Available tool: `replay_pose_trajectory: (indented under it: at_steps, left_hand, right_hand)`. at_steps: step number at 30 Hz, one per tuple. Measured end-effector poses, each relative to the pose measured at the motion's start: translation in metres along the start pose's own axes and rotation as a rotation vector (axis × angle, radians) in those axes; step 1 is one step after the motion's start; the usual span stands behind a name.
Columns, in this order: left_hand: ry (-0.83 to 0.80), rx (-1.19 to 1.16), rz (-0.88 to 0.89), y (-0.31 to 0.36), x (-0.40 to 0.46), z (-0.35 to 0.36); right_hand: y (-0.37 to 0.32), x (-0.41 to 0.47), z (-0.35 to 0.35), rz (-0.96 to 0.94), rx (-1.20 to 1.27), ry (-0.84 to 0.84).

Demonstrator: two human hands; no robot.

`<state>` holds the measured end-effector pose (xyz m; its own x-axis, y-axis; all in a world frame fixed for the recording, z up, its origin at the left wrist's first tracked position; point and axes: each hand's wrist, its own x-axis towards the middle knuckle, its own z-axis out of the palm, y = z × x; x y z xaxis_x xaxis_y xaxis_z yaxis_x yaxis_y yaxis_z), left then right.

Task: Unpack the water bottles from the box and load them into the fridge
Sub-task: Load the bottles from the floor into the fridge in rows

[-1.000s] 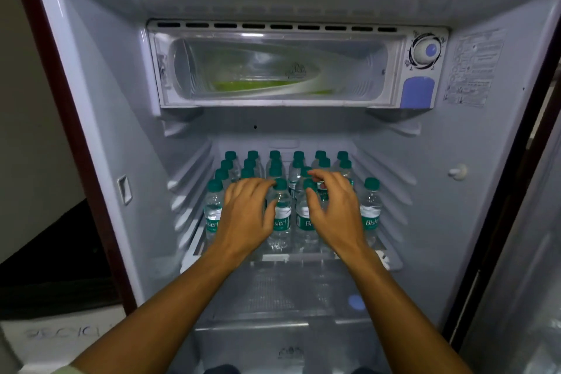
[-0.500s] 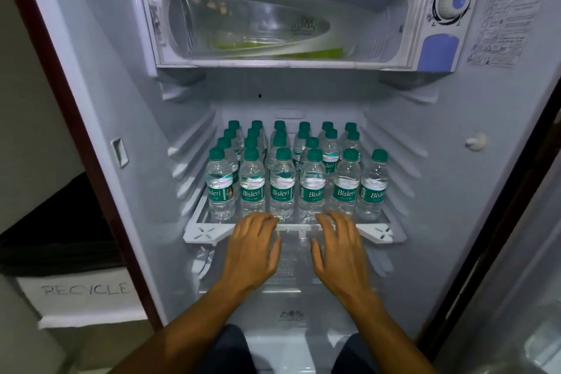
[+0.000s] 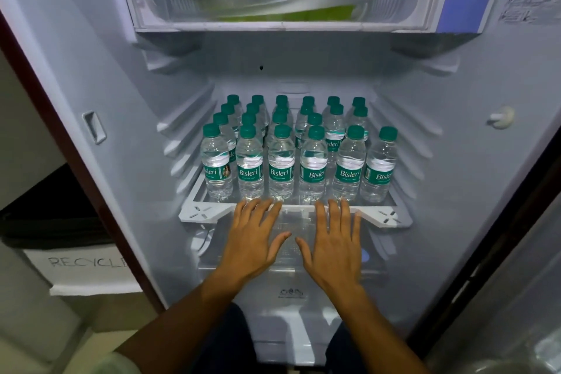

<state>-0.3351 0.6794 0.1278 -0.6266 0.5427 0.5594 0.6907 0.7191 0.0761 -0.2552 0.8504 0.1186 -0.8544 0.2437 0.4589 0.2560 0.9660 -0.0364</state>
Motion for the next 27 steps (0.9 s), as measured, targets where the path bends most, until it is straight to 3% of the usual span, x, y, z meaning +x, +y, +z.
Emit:
replay_pose_trajectory:
  at_steps: [8,15,27]
  left_hand:
    - [0.013,0.104,0.0,0.0,-0.001,0.006]
    - [0.177,0.14,0.05,-0.005,-0.002,0.021]
    - [0.204,0.046,0.072,-0.01,0.002,0.038]
  right_hand:
    - [0.003,0.003,0.012,0.006,-0.003,0.08]
    - [0.006,0.005,0.02,0.034,0.009,0.138]
    - [0.003,0.012,0.042,0.055,-0.075,0.254]
